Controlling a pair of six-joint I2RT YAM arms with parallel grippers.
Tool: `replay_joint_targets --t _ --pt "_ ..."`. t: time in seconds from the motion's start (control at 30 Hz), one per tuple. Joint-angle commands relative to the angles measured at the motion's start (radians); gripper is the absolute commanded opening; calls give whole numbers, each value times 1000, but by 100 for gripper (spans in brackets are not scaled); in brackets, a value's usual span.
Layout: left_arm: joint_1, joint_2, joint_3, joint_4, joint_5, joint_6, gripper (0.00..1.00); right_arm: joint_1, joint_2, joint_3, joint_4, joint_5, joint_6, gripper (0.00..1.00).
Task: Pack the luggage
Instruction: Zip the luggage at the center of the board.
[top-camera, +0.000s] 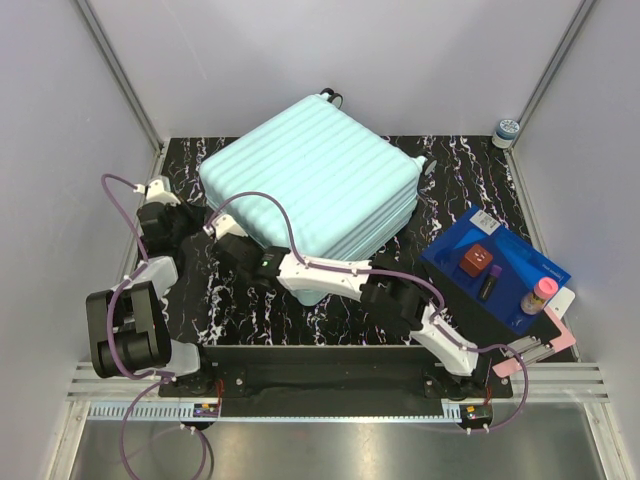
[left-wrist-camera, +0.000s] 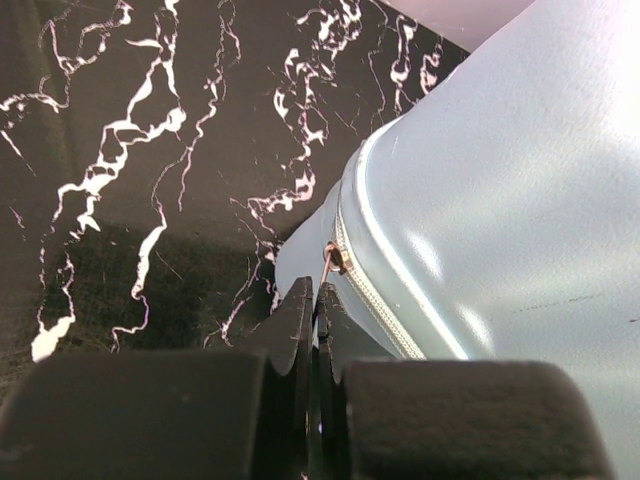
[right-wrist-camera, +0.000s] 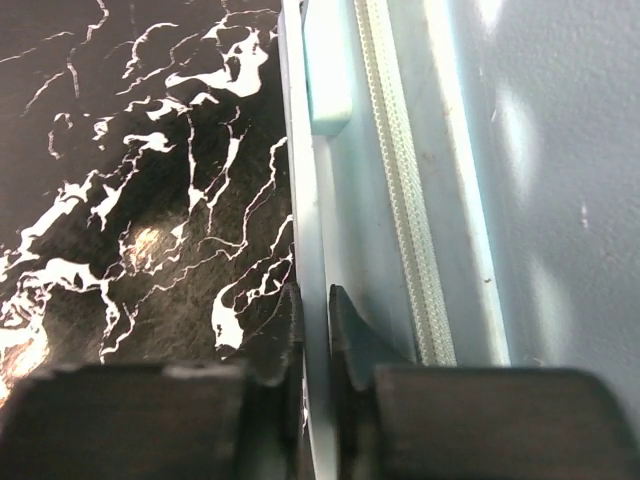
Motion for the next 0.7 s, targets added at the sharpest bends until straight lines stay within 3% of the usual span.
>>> replay_joint_targets --t 0.0,0.37,0.67 --pt "81 -4 -14 35 -188 38 0 -104 -39 -156 -205 113 70 0" --pt "81 -19 -34 52 -202 28 0 -104 -160 -341 -340 96 177 0" --pt "79 -5 -52 130 -126 -28 0 -106 -235 -483 -398 99 285 0"
